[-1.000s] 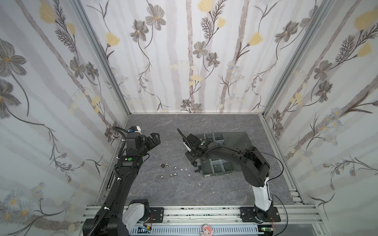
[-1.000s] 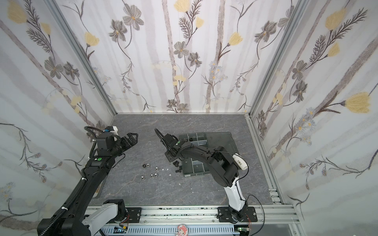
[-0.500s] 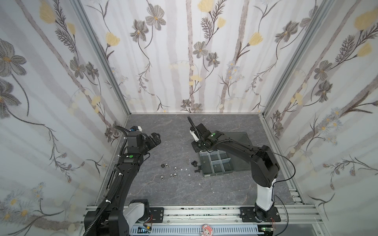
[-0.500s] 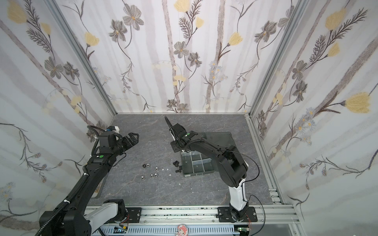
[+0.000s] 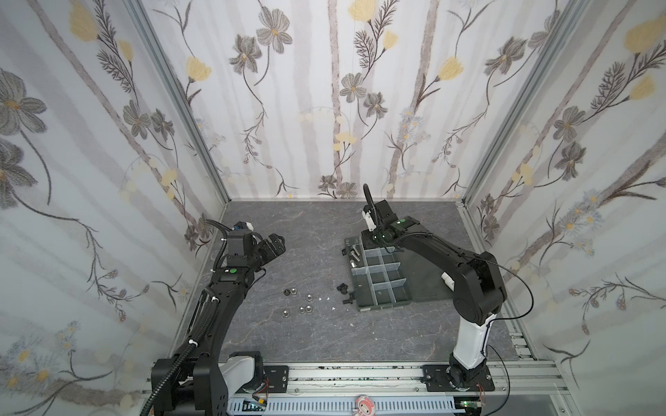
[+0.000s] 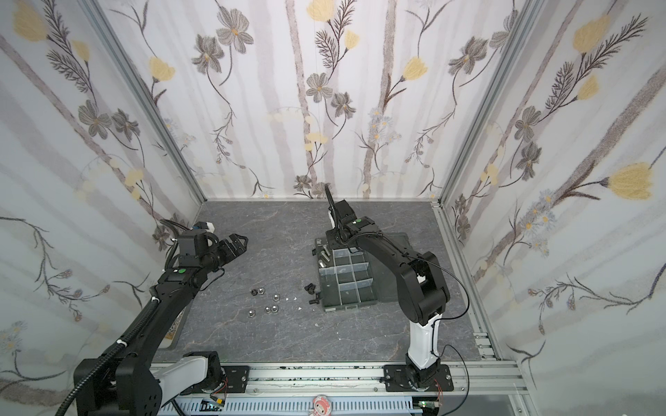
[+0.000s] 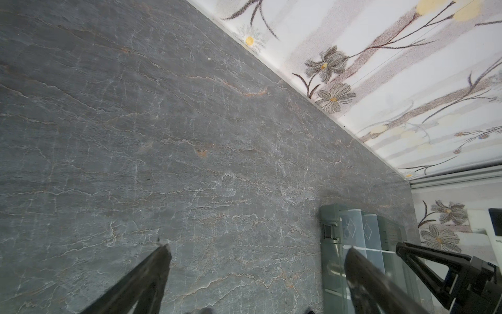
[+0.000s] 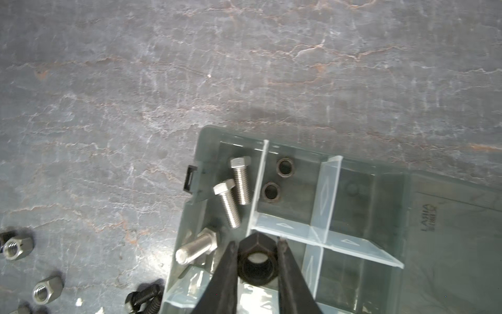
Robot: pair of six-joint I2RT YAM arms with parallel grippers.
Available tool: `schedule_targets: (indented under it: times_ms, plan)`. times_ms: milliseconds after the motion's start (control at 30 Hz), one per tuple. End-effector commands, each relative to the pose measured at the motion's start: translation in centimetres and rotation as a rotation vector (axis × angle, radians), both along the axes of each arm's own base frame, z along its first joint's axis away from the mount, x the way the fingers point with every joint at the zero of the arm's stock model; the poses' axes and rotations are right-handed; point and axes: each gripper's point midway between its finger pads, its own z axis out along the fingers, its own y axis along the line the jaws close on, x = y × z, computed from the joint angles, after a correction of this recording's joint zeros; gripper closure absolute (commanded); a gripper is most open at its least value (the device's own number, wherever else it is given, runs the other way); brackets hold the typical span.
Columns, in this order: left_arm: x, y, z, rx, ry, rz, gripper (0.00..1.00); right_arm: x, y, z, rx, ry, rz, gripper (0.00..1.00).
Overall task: Sort the screws and nuts into containers
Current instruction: Place the nut into the container.
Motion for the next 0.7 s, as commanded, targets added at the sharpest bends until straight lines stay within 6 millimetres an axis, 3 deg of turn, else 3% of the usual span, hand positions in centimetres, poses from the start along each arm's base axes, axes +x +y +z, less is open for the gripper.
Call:
schedule_targets:
  times_ms: [0,300,667]
  plan:
    - [0.2,-0.3,0.2,-0.009,-0.015,-0.014,0.0,1.2,-0.2,0.7,0.026,-0.027,0.007,0.76]
    - [0.2,-0.3,-0.2,-0.005,-0.008,-0.017,0.0,3.9,-1.4,-0.4,0.024,-0.024,-0.03,0.76]
    - [0.2,-0.1,-0.2,0.004,-0.006,-0.012,0.0,4.1,-0.9,-3.2,0.024,0.027,-0.017,0.76]
